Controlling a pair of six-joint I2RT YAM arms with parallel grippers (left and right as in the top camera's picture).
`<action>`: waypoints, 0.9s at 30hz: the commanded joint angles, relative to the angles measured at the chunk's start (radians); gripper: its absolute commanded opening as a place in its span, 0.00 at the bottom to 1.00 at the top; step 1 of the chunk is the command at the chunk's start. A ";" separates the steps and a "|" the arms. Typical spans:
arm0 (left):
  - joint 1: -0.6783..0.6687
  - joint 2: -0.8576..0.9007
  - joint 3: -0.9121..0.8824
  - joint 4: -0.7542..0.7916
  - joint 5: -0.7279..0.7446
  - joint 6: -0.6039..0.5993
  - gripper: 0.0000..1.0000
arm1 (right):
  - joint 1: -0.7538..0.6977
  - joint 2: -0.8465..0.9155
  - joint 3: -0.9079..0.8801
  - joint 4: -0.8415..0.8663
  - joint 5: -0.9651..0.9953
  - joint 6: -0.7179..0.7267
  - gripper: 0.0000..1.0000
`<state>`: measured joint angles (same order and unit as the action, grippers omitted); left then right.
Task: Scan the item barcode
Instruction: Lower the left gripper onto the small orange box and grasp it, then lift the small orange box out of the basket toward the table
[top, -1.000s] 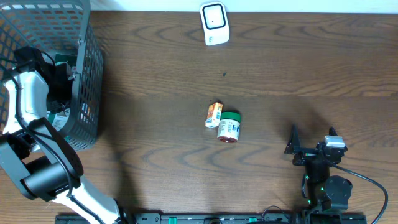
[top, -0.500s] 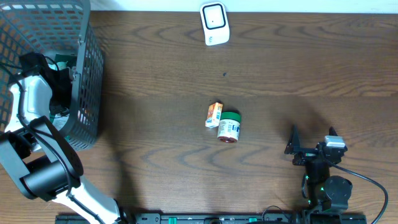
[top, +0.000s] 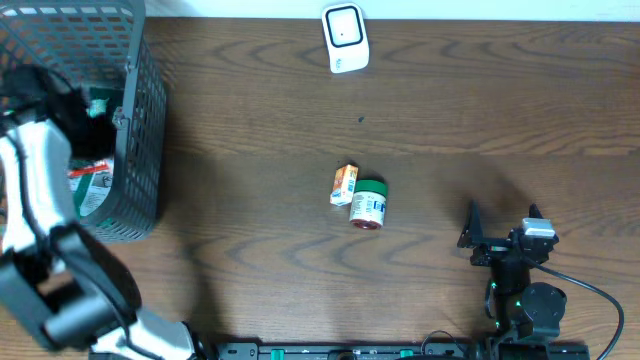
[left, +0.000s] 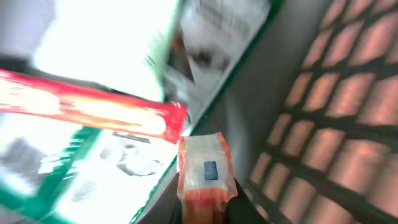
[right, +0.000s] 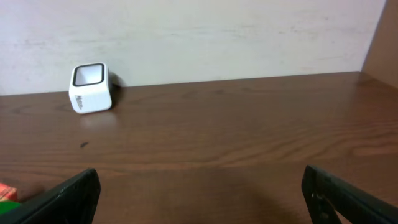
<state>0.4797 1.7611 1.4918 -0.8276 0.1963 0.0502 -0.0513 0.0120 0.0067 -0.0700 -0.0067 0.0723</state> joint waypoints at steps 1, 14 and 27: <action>0.016 -0.171 0.055 0.010 -0.037 -0.097 0.13 | -0.007 -0.005 -0.002 -0.003 0.002 0.013 0.99; -0.089 -0.648 0.055 -0.078 0.137 -0.313 0.14 | -0.007 -0.005 -0.002 -0.003 0.002 0.013 0.99; -0.668 -0.564 -0.170 -0.178 -0.005 -0.380 0.14 | -0.007 -0.005 -0.002 -0.003 0.002 0.013 0.99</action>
<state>-0.1009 1.1461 1.3716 -1.0199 0.2737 -0.2806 -0.0513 0.0120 0.0067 -0.0704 -0.0067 0.0723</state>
